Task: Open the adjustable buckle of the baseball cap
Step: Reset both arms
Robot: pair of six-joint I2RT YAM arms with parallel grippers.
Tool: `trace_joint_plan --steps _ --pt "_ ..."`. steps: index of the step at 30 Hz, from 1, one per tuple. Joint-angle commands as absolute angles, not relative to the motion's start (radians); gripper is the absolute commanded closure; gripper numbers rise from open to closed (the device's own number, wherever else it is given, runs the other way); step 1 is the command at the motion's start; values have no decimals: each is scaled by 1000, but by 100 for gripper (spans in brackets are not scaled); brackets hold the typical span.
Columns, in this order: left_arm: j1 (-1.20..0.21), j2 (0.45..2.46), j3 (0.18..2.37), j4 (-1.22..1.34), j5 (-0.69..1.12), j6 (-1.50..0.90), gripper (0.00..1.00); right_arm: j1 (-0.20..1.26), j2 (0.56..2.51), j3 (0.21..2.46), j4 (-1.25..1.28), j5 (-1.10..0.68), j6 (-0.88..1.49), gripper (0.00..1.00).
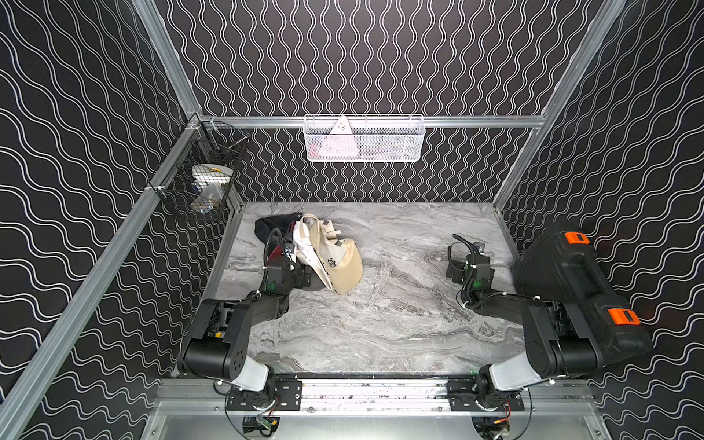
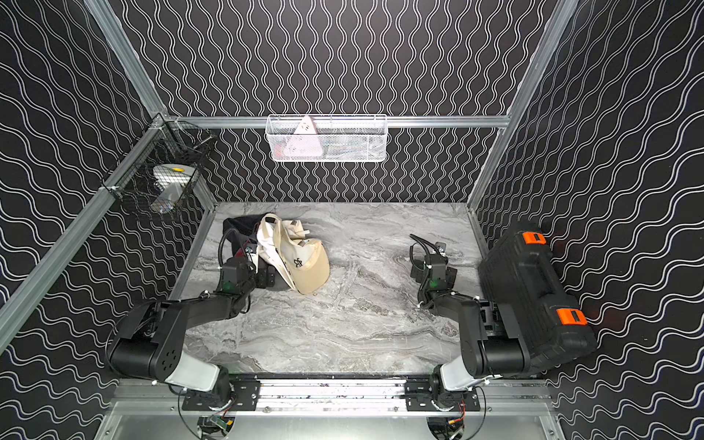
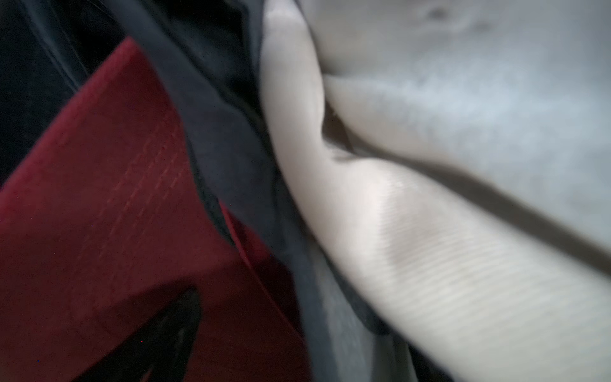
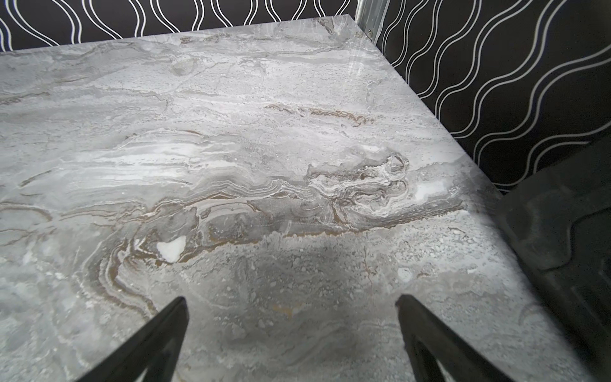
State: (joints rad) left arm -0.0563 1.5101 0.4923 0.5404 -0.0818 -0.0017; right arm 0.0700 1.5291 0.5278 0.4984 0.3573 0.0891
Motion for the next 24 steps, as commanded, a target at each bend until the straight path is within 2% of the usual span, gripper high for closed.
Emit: trace_joint_plan --steps 1,8,10,12,13,14,17,24 --pt "-54 1523 506 592 -78 6 1 68 1540 535 547 350 86 0" --pt "-54 1549 509 651 -69 11 1 68 1558 529 612 347 70 0" --pt "-54 1559 479 745 -49 27 1 67 1571 521 663 349 67 0" --pt "-54 1621 383 983 -39 41 1 33 1656 408 1019 268 70 0" --pt "-54 1655 353 1073 -35 43 1 21 1679 344 1132 304 94 0" --pt "-54 1643 355 1031 -44 40 1 23 1674 316 1168 306 85 0" --pt "-54 1649 357 1042 -59 35 1 26 1660 355 1052 295 87 0" --pt "-55 1647 340 1070 -56 33 1 26 1670 360 1070 297 80 0"
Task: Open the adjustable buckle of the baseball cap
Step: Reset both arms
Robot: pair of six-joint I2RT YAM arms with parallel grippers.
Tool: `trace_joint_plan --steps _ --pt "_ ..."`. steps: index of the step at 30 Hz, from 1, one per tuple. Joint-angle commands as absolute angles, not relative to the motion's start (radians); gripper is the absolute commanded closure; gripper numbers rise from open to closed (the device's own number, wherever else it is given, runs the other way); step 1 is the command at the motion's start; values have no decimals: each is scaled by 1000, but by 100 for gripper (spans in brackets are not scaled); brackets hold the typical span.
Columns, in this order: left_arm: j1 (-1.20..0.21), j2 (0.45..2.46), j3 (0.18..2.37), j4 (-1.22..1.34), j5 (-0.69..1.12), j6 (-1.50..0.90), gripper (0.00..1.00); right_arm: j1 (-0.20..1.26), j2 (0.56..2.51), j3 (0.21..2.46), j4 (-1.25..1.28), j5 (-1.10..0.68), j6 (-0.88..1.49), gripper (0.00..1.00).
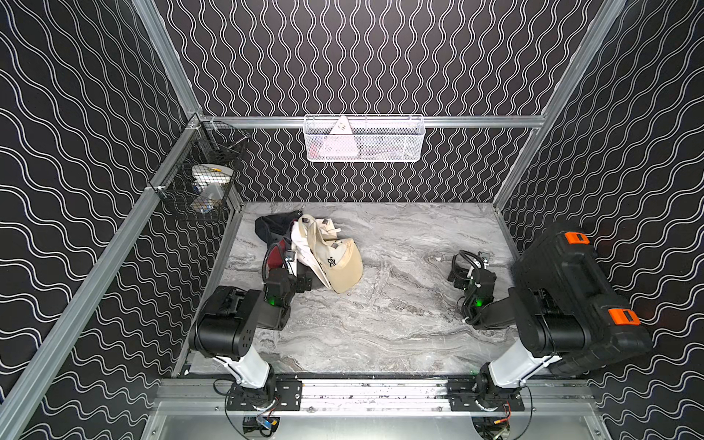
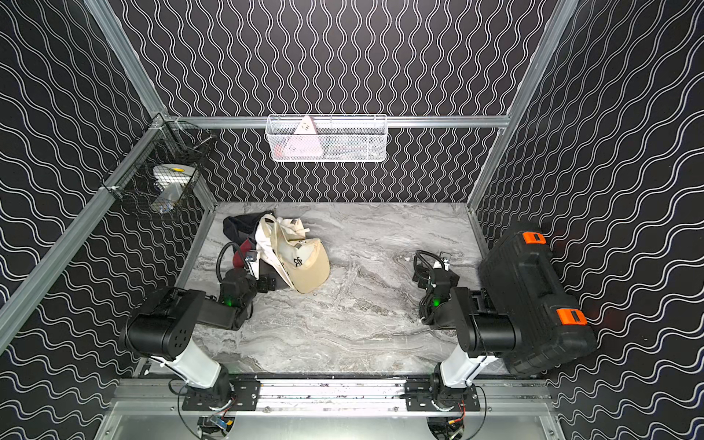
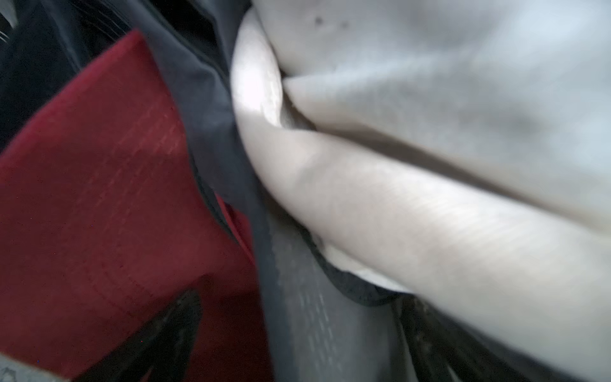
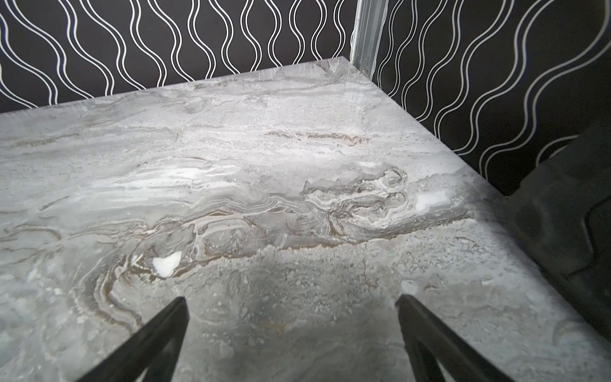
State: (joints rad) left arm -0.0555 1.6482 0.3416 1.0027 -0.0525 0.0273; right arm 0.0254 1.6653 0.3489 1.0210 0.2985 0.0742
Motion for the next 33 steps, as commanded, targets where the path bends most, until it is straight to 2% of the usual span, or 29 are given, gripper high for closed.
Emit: trace_joint_plan --steps 1,3,8,33 --pt "-54 1650 343 1076 -89 23 1 27 1670 369 1048 302 84 0" --pt "-55 1647 370 1011 -155 -3 1 26 1668 382 1021 306 91 0" --pt "-89 1653 364 1038 -204 15 1 27 1669 381 1024 304 91 0" --pt "-75 1659 386 1002 -170 8 1 26 1671 383 1022 304 91 0"
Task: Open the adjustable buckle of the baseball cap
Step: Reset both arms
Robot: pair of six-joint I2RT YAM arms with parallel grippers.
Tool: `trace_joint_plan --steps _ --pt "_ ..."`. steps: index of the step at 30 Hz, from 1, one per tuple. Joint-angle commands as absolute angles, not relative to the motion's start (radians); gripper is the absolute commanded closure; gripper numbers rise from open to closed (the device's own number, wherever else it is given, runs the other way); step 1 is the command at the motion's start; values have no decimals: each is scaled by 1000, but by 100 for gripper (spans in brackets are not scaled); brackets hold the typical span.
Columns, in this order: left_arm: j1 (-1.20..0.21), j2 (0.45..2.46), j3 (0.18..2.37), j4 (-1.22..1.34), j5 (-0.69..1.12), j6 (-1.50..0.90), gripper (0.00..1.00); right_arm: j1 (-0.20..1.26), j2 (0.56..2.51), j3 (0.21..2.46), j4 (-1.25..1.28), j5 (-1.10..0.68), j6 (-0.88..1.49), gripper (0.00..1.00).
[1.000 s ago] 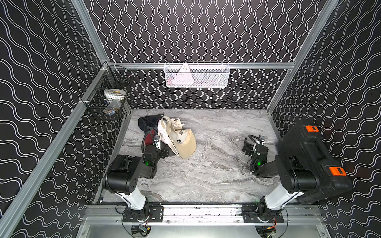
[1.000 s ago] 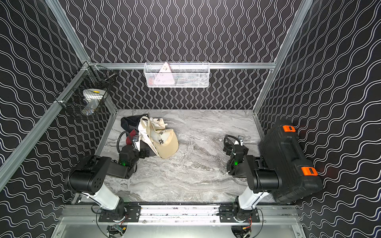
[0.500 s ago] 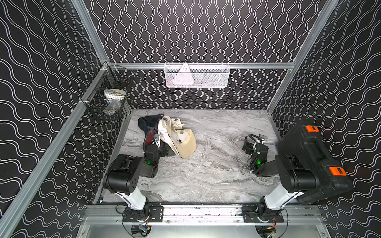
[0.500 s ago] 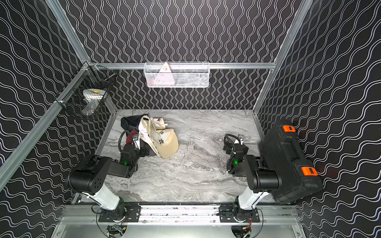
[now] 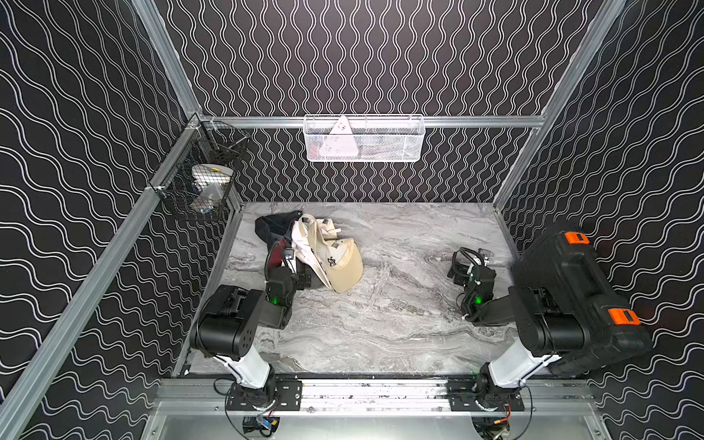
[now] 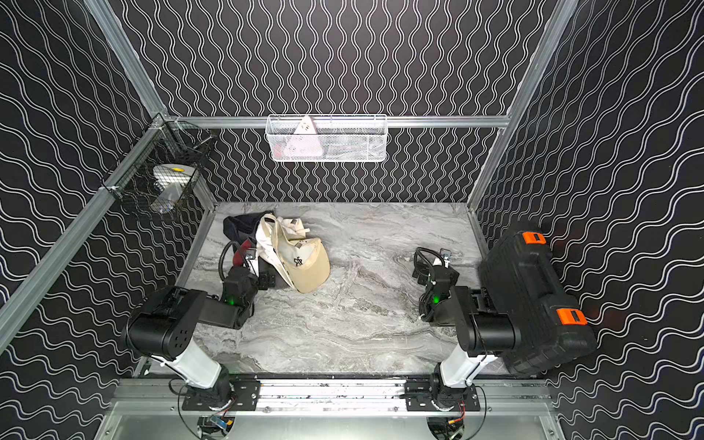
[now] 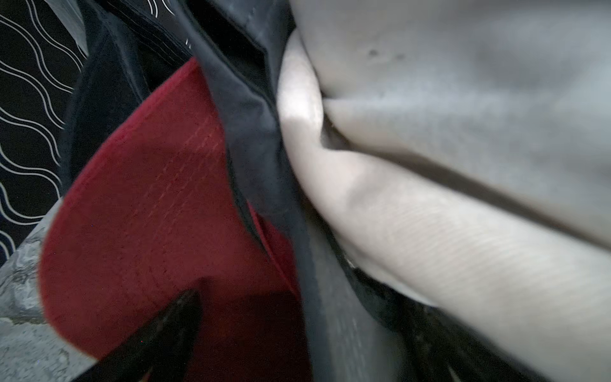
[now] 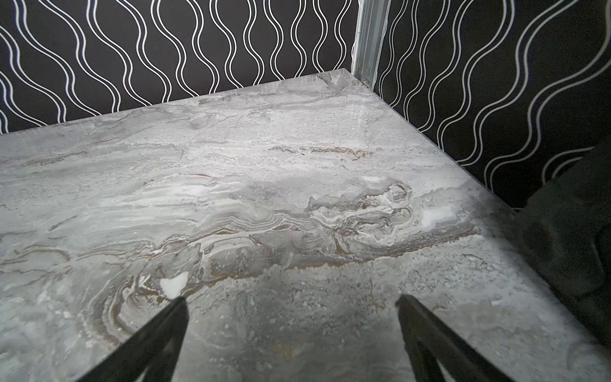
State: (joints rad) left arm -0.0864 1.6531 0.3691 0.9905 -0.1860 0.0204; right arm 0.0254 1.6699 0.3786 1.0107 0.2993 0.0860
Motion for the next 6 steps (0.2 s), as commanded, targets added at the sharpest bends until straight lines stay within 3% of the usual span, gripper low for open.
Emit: trace_joint_plan --steps 1,6 --pt "-68 1659 389 995 -157 3 1 26 1670 383 1023 304 91 0" --pt "-67 1652 374 1018 -161 8 1 26 1670 383 1023 304 91 0"
